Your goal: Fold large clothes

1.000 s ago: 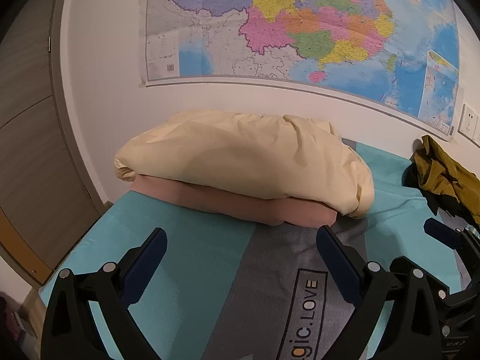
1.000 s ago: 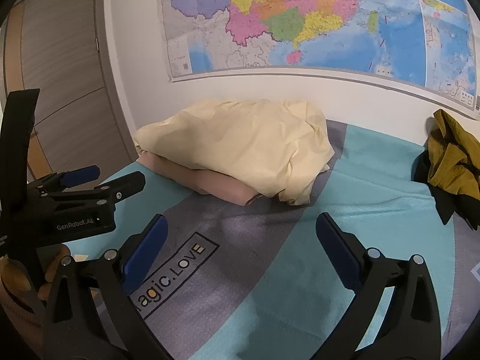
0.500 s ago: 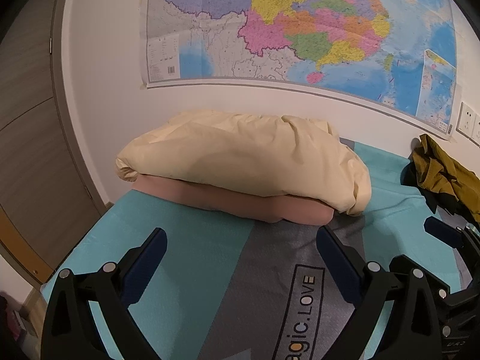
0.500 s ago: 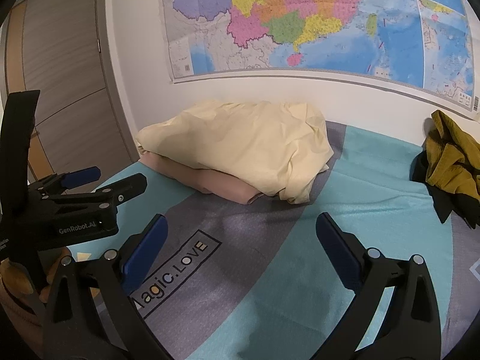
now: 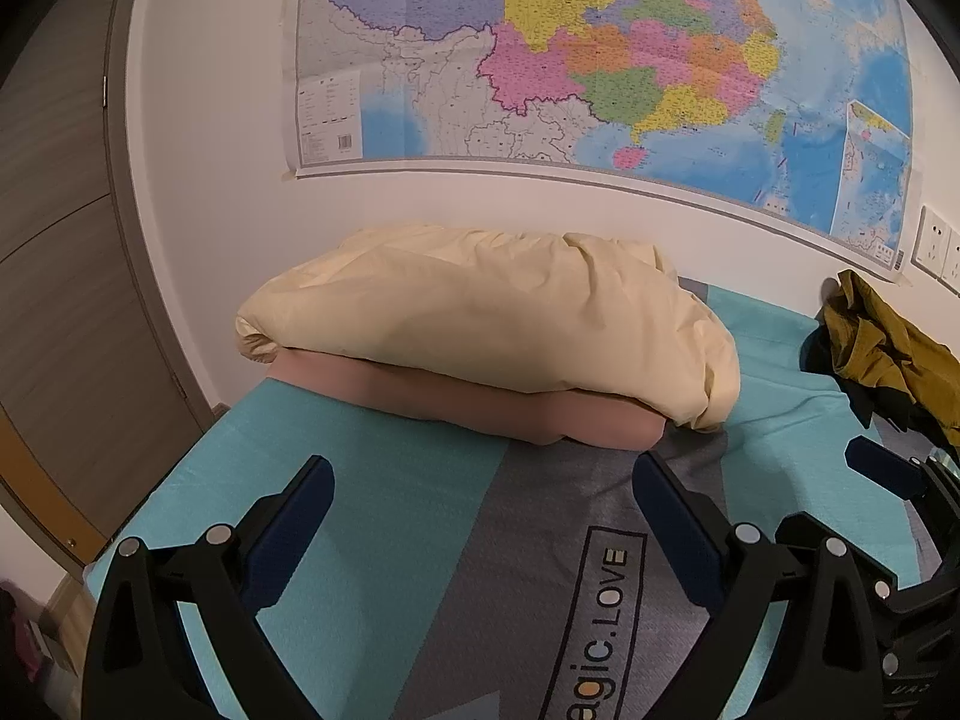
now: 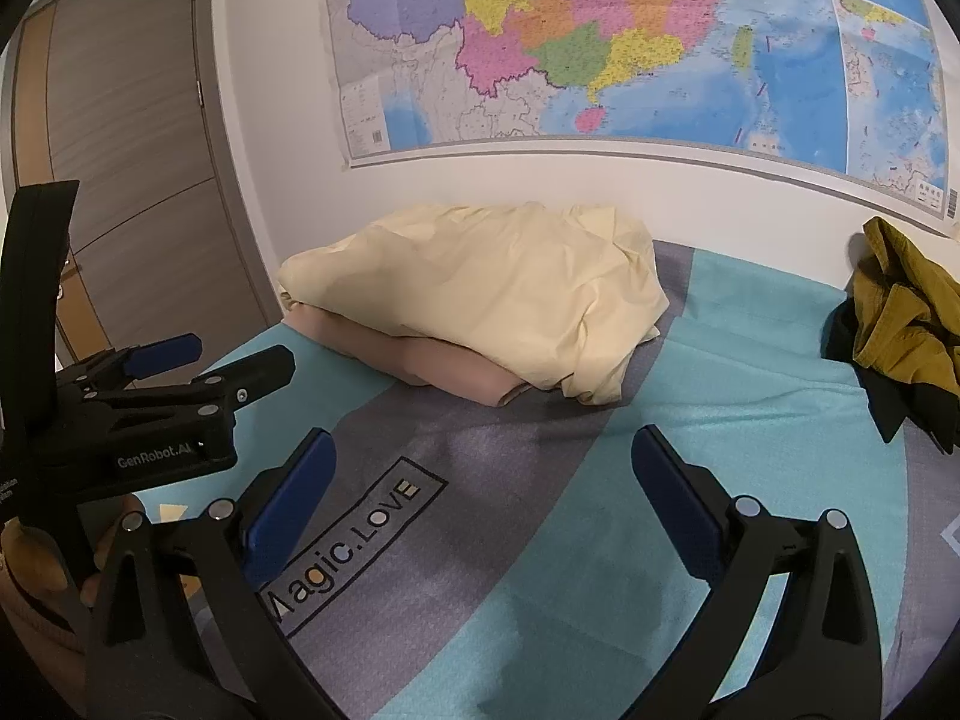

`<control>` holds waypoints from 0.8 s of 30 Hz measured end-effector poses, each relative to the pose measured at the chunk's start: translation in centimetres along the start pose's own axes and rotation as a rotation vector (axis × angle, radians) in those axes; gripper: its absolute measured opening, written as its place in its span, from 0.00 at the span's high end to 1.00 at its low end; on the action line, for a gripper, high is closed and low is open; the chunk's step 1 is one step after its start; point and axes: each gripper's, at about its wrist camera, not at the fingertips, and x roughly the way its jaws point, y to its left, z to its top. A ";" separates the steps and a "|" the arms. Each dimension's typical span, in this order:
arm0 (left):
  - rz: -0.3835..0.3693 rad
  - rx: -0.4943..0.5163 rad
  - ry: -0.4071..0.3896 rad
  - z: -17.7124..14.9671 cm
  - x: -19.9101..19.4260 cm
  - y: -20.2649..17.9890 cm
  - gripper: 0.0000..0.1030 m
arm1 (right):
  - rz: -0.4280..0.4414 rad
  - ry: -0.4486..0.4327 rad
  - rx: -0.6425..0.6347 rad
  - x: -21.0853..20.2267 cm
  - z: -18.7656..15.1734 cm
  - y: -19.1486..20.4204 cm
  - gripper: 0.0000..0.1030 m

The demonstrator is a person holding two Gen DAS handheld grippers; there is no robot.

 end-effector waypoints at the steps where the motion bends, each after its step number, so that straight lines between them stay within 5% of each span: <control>1: 0.003 0.000 0.001 0.0 0.0 0.0 0.07 | 0.001 0.000 -0.001 0.0 0.0 0.1 0.05; 24: 0.005 0.000 0.012 -0.3 -0.1 -0.2 0.07 | 0.009 0.008 0.014 0.2 -0.1 -0.3 0.05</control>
